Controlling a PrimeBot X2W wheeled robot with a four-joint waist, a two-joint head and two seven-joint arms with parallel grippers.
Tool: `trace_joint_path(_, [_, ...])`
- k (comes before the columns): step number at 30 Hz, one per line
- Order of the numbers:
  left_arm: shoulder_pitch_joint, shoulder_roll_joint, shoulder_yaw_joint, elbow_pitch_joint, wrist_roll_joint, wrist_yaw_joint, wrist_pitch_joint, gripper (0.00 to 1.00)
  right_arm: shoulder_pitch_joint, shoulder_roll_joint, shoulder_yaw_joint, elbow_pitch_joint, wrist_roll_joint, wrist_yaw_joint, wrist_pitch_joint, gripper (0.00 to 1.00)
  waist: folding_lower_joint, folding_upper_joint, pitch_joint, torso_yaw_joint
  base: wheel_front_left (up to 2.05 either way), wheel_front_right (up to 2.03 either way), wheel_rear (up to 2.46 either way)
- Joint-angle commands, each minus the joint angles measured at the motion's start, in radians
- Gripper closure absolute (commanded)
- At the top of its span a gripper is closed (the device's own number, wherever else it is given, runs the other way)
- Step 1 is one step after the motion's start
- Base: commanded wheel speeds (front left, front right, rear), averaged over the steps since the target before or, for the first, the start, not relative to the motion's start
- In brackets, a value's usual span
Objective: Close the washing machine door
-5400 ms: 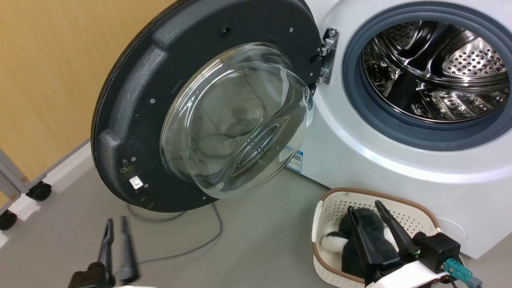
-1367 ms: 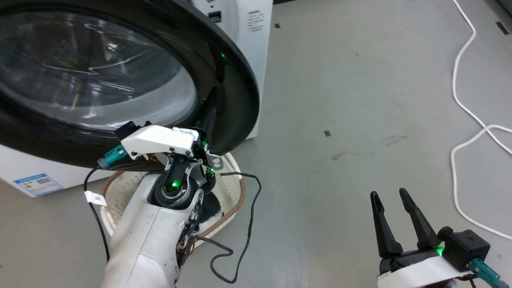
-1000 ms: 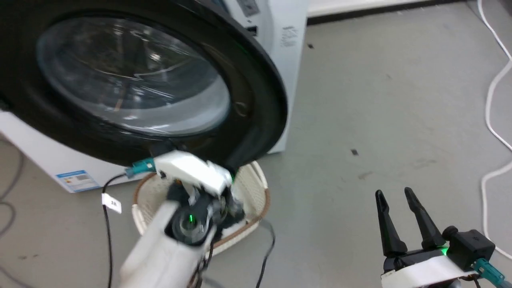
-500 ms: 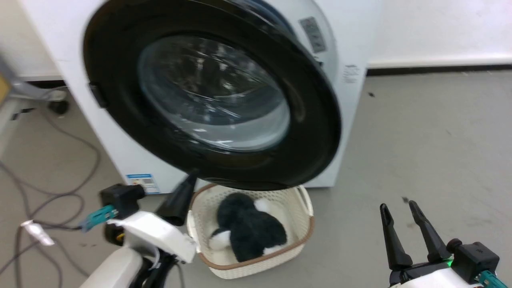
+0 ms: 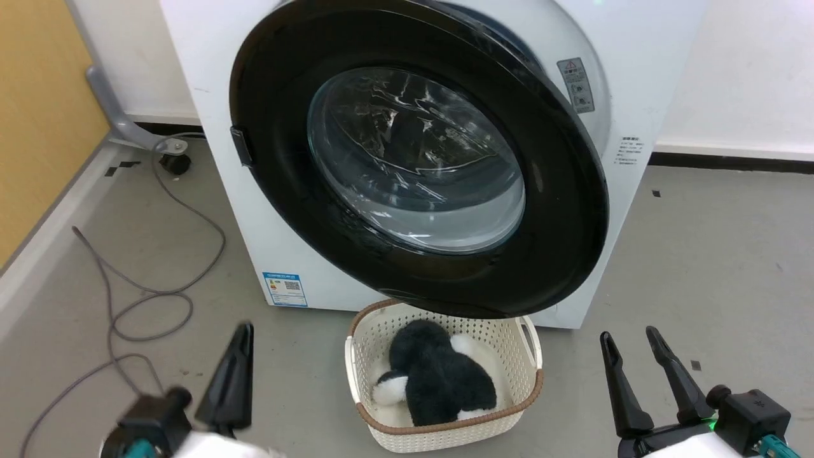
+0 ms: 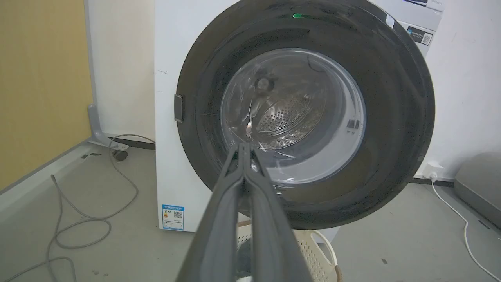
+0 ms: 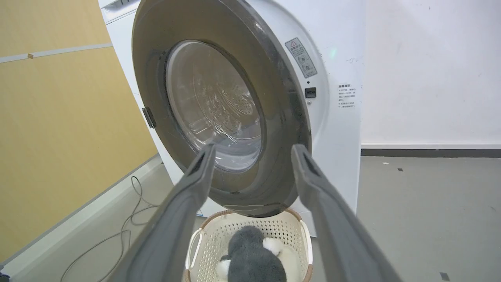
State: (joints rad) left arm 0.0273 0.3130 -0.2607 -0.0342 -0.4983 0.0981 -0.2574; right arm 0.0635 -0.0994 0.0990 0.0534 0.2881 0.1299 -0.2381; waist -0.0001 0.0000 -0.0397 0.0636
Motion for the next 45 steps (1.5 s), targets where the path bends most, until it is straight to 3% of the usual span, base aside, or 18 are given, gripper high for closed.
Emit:
trace_joint_path(1, [0.033, -0.016, 0.012, -0.005, 0.042, 0.006, -0.004, 0.45, 0.017, -0.009, 0.000, -0.005, 0.010, 0.001, 0.003, 0.00, 0.0001, 0.0000, -0.003, 0.005, 0.00, 0.00, 0.00])
trace_joint_path(2, [0.050, -0.023, 0.014, -0.003, 0.067, 0.006, -0.004, 0.06, 0.019, -0.010, 0.002, -0.005, 0.010, 0.001, 0.005, 0.00, 0.0001, 0.0000, -0.003, 0.007, 0.00, 0.00, 0.00])
trace_joint_path(3, [0.065, -0.035, 0.015, 0.000, 0.083, 0.003, -0.004, 0.00, 0.020, -0.011, 0.003, -0.005, 0.010, 0.001, 0.007, 0.00, 0.0001, 0.0000, -0.004, 0.009, 0.00, 0.00, 0.00])
trace_joint_path(11, [0.110, -0.088, 0.009, 0.018, 0.211, -0.021, -0.004, 0.00, 0.039, -0.010, -0.004, -0.002, 0.017, 0.001, 0.022, 0.00, 0.0001, 0.0000, -0.001, 0.042, 0.00, 0.00, 0.00])
trace_joint_path(12, [0.112, -0.097, 0.011, 0.020, 0.218, -0.024, -0.004, 0.00, 0.041, -0.010, -0.004, -0.003, 0.021, 0.001, 0.026, 0.25, 0.0001, 0.0000, 0.001, 0.046, 0.00, 0.00, 0.00])
trace_joint_path(13, [0.112, -0.106, 0.014, 0.021, 0.223, -0.028, -0.004, 0.00, 0.041, -0.012, -0.001, -0.005, 0.024, 0.001, 0.032, 0.90, 0.0001, 0.0000, 0.003, 0.051, 0.00, 0.00, 0.00])
trace_joint_path(14, [0.113, -0.112, 0.016, 0.022, 0.230, -0.032, -0.004, 0.00, 0.041, -0.019, 0.006, -0.008, 0.024, 0.001, 0.038, 1.00, 0.0001, 0.0000, 0.005, 0.056, 0.00, 0.00, 0.00])
trace_joint_path(21, [0.095, -0.152, 0.028, 0.026, 0.272, -0.059, -0.004, 0.00, 0.004, -0.105, 0.095, -0.056, 0.053, 0.001, 0.075, 1.00, 0.0001, 0.0000, 0.060, 0.093, 0.00, 0.00, 0.00])
trace_joint_path(28, [0.042, -0.189, 0.030, 0.027, 0.303, -0.093, -0.004, 0.00, -0.167, -0.231, 0.169, -0.059, 0.091, 0.001, 0.133, 1.00, 0.0001, 0.0000, 0.170, 0.131, 0.00, 0.00, 0.00])
trace_joint_path(36, [-0.030, -0.224, 0.048, 0.041, 0.319, -0.123, -0.004, 0.00, -0.428, -0.387, 0.265, 0.036, 0.166, 0.001, 0.209, 1.00, 0.0001, 0.0000, 0.292, 0.169, 0.00, 0.00, 0.00])
trace_joint_path(45, [-0.077, -0.251, 0.045, 0.042, 0.330, -0.143, -0.004, 0.00, -0.604, -0.456, 0.224, 0.186, 0.275, 0.001, 0.233, 1.00, 0.0001, 0.0000, 0.366, 0.207, 0.00, 0.00, 0.00])
